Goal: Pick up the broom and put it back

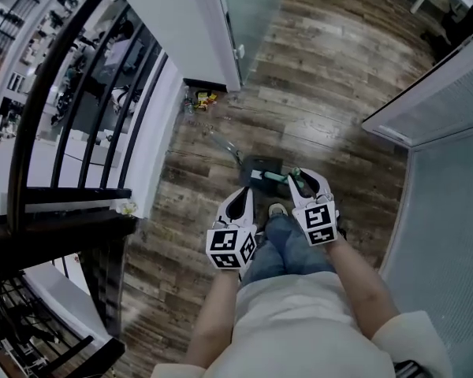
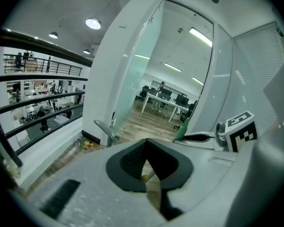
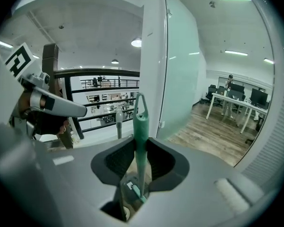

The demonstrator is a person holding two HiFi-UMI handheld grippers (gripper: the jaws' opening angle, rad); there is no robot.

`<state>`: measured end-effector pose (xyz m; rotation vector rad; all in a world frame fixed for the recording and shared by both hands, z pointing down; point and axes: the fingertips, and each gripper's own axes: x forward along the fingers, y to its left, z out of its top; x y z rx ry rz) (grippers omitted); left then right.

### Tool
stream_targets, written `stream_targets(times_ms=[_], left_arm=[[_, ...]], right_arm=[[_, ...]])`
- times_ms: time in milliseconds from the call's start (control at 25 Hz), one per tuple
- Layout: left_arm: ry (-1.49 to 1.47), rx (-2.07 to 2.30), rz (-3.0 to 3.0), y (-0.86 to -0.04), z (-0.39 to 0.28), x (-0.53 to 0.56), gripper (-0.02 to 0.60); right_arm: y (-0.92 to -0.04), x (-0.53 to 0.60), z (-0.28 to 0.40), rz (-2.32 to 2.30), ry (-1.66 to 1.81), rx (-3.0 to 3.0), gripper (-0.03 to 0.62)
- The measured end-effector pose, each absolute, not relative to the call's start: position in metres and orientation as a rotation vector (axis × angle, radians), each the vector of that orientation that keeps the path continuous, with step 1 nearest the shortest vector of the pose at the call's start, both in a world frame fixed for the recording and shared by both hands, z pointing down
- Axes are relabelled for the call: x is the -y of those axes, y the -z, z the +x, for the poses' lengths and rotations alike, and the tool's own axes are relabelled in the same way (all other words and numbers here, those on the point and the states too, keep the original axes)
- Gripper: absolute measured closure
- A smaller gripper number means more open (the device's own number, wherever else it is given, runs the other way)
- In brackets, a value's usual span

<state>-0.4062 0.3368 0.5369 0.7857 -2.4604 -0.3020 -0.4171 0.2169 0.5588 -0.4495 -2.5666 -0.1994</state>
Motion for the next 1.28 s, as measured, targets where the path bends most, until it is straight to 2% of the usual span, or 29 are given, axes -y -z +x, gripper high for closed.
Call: stream_targets(times_ms=[720,1280], left_arm=[[0.267,2.489,0.939,-0.478,-0.374,-0.344,0.575],[0.228,2.520,0.996,-0.453,-0.361,-0.341,0.578]], right_arm=[[-0.488,-0.210,-0.352,-0.272,0.147,2.659,0.502],[-0.447,-0.221,-0.332,-0.306,0.138,2.730,0.502]])
